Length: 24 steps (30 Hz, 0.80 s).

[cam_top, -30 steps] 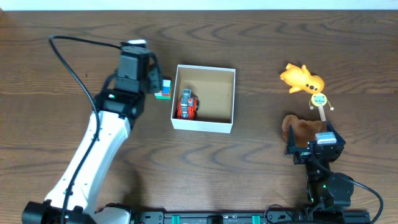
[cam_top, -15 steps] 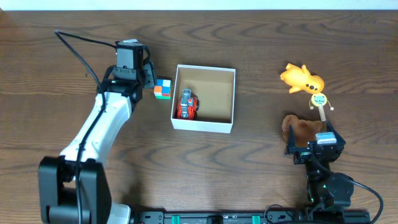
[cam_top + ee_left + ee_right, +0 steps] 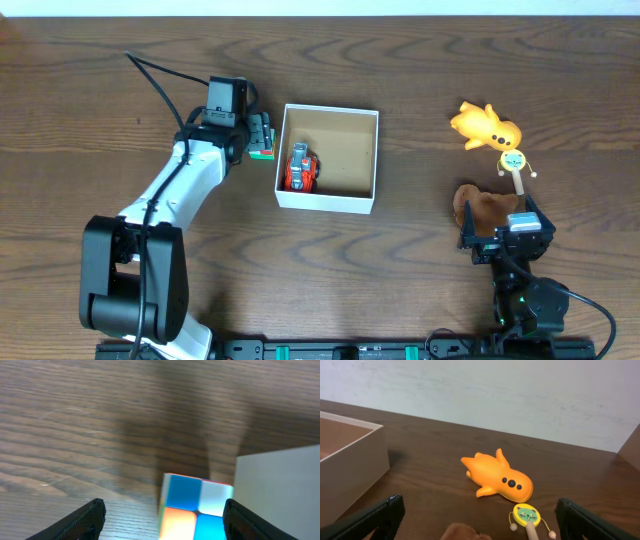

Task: Pack container
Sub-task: 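Move the left gripper over the colour cube and lower it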

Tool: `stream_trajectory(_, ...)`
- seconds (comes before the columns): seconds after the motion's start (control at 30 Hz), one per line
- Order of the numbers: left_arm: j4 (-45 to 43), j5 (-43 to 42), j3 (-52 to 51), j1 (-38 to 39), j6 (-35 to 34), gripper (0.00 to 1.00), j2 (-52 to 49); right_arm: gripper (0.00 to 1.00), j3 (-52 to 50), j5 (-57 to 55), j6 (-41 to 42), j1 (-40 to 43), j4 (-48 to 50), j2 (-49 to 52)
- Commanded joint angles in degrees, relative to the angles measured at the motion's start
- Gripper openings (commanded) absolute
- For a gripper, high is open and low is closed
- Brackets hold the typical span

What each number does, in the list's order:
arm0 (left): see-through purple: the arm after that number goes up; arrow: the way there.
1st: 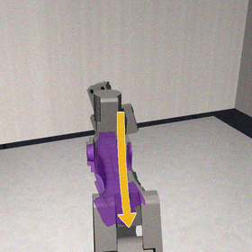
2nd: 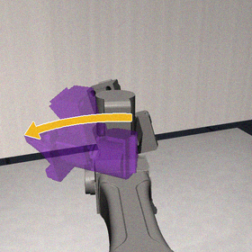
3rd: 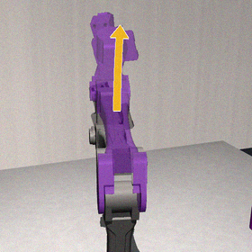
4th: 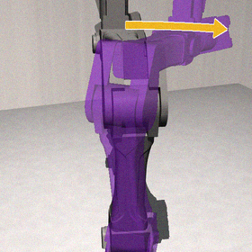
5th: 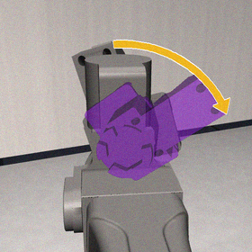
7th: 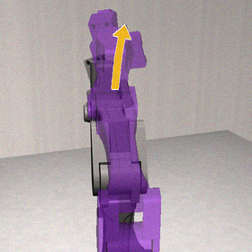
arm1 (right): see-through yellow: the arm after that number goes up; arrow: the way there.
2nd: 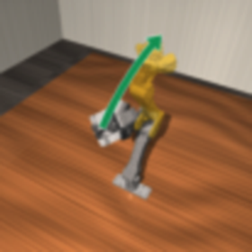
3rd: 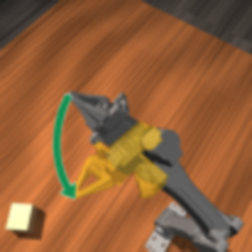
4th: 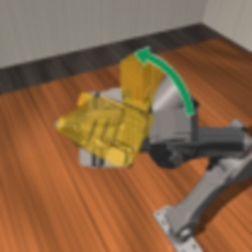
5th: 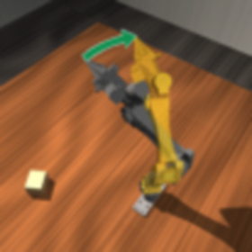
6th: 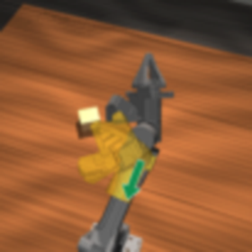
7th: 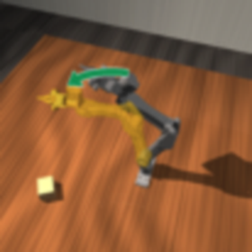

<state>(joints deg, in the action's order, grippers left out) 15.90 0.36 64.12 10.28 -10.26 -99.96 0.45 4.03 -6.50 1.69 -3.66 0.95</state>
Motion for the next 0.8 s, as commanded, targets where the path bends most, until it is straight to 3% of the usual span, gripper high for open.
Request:
stream_trajectory(0.0, -0.2, -0.5, 1.1, 1.2, 2.7, 0.75, -0.1, 0.99, -0.1, -0.2, -0.4, -0.3, -0.2, -0.3)
stream_trajectory(0.77, -0.2, 4.1, 1.1, 5.5, 3.2, 0.75, -0.1, 0.99, -0.1, -0.2, -0.4, -0.3, -0.2, -0.3)
